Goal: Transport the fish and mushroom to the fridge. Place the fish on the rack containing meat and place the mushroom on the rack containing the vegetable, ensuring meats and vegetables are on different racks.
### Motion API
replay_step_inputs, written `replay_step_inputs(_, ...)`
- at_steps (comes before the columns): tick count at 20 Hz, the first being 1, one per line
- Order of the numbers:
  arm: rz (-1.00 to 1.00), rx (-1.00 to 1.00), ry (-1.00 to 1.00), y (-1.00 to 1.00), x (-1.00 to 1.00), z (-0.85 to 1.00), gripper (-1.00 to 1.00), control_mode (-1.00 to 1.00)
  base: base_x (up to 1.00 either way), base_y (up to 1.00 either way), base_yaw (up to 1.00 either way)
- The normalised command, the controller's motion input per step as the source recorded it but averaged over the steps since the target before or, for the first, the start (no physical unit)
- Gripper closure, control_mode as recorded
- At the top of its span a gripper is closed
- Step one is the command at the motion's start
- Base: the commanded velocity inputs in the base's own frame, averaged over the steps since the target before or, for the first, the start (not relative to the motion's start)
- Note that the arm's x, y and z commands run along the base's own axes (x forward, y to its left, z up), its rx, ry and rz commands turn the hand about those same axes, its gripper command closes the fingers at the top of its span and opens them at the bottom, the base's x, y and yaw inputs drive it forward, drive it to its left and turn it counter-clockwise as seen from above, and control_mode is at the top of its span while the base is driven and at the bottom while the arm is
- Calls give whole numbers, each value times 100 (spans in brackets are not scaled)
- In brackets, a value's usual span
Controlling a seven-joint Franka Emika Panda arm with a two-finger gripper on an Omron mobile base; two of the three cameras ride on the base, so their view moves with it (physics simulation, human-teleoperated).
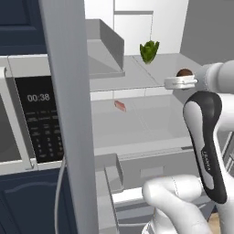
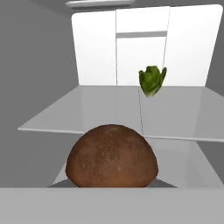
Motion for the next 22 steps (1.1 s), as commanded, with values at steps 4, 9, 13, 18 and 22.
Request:
replay_step_inputs(4,0,0,1,0,94,0,100,-100,0,0,0)
replay_step_inputs(9,0,0,10,0,97,-1,100,-100,0,0,0)
replay_step_inputs(13,0,-1,20,2,85,-21,100,-100,0,0,0)
replay_step_inputs(18,0,-1,7,6,69,-44,100,-100,0,0,0)
replay_step_inputs(22,0,0,0,0,53,-49,100,-100,0,0,0)
